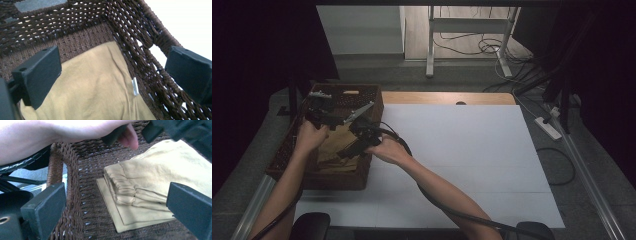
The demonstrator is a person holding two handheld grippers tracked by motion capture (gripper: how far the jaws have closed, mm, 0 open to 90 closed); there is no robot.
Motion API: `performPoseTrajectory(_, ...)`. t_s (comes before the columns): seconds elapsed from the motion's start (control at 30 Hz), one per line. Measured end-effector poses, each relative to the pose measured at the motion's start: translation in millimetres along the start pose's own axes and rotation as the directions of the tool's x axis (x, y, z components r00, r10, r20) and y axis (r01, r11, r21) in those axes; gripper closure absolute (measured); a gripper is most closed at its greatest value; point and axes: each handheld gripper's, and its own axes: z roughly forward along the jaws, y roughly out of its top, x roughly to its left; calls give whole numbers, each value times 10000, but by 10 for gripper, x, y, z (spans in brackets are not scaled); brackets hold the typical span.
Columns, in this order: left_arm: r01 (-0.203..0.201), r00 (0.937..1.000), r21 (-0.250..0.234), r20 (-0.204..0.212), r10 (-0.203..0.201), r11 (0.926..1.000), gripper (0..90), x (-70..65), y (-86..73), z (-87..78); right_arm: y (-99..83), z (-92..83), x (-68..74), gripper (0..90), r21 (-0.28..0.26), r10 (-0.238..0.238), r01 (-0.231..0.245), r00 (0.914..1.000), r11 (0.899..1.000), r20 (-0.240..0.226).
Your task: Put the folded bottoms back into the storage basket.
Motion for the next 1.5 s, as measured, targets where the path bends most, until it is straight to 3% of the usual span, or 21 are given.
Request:
performPoseTrajectory(0.1, -92, 9999, 177, -40, 93, 9998, 18, -45, -17, -4, -40, -49, -12, 35, -10, 34, -34, 10000, 10000, -46)
performPoseTrajectory(0.23, 111, 9999, 369, 53, -113, 9993, 9, -99, -30, -23, -104, -104, -37, 35, 62, 9, -9, 10000, 10000, 44)
performPoseTrajectory(0.37, -50, 9999, 701, -129, 59, 9975, 0, -166, -42, -46, -168, -166, -63, 35, 71, 52, -52, 10000, 10000, -57)
performPoseTrajectory(0.6, 433, 9981, 578, 414, -458, 9974, 0, -245, -78, -98, -255, -271, -34, 16, 76, 79, -79, 9999, 9999, 89)
performPoseTrajectory(0.8, -10, 9986, 771, 524, -31, 9970, 0, -362, -103, -147, -330, -367, -51, 12, 164, 129, -132, 9998, 9998, 170)
performPoseTrajectory(1.0, -158, 9992, 1073, 386, 118, 9941, 0, -452, -133, -208, -413, -481, -103, 12, 176, 320, -327, 9987, 9993, 389)
performPoseTrajectory(1.17, -154, 9986, 911, 519, 106, 9957, 0, -516, -174, -260, -494, -560, -120, 3, 37, 695, -697, 9964, 9976, 492)
performPoseTrajectory(1.33, -418, 9983, 993, 442, 375, 9942, 0, -606, -227, -289, -590, -618, -128, 3, 247, 697, -715, 9953, 9971, 674)
performPoseTrajectory(1.5, -422, 9981, 779, 482, 385, 9961, 0, -668, -290, -343, -676, -695, -128, 3, 366, 887, -916, 9932, 9951, 757)
